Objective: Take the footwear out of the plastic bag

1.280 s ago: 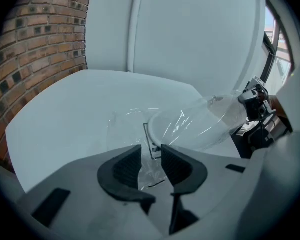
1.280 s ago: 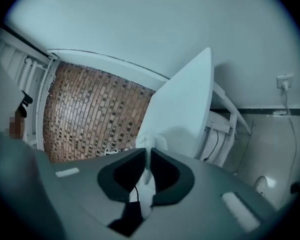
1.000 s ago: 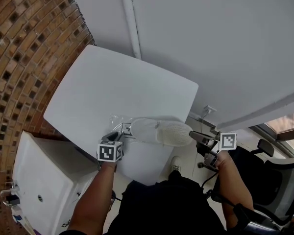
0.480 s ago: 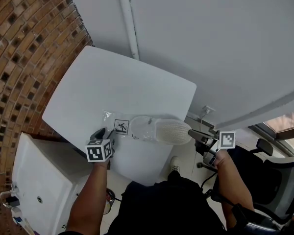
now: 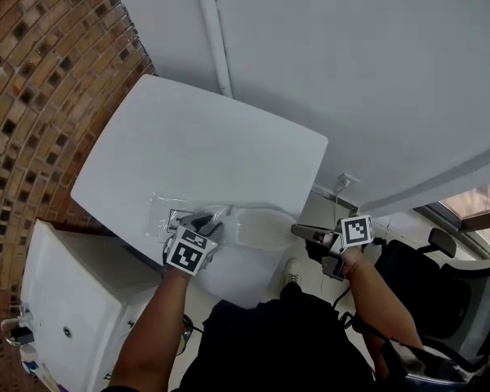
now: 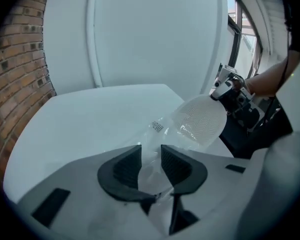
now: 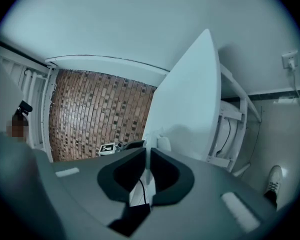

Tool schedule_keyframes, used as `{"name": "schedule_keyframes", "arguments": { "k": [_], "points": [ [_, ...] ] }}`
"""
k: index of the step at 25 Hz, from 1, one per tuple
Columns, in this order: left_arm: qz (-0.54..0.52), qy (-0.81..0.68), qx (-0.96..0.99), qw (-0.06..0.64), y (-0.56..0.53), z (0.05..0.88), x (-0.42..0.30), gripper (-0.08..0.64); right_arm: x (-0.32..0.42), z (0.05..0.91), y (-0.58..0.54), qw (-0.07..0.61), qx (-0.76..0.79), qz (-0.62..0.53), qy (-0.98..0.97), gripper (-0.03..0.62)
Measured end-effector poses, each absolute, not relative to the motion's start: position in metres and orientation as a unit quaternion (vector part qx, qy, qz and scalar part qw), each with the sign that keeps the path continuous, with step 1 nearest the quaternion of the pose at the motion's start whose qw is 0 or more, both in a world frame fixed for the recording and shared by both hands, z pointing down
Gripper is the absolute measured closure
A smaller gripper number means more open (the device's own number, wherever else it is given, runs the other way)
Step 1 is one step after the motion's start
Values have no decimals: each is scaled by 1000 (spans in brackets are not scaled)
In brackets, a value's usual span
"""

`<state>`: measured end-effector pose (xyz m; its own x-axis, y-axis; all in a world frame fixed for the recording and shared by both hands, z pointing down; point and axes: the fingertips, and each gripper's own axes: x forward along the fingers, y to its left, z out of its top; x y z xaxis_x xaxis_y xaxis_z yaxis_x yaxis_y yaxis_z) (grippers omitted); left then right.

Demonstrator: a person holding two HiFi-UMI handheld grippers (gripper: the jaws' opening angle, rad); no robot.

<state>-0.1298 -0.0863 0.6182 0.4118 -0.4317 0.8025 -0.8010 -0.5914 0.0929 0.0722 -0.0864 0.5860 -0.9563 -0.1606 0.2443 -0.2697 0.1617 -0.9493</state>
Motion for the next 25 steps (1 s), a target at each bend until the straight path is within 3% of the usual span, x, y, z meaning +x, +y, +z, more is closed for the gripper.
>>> {"name": "schedule_keyframes", "arguments": {
  "k": [5,9,16,21,25],
  "points": [
    [366,-405,792,274,-85,630,-133,462,74,612,-86,58,188,646,-738,543],
    [348,-420,791,277,-87,632,-134,540,75,618,-80,44,190,657,-728,469],
    [313,-413,799,305,-82,632,-133,548,78,638,-65,87,194,658,-722,441],
    [307,-394,810,306,-78,630,-126,548,71,639,-56,78,179,666,-720,379],
    [306,-379,819,304,-73,631,-118,548,70,631,-60,57,178,662,-726,403]
  ]
}}
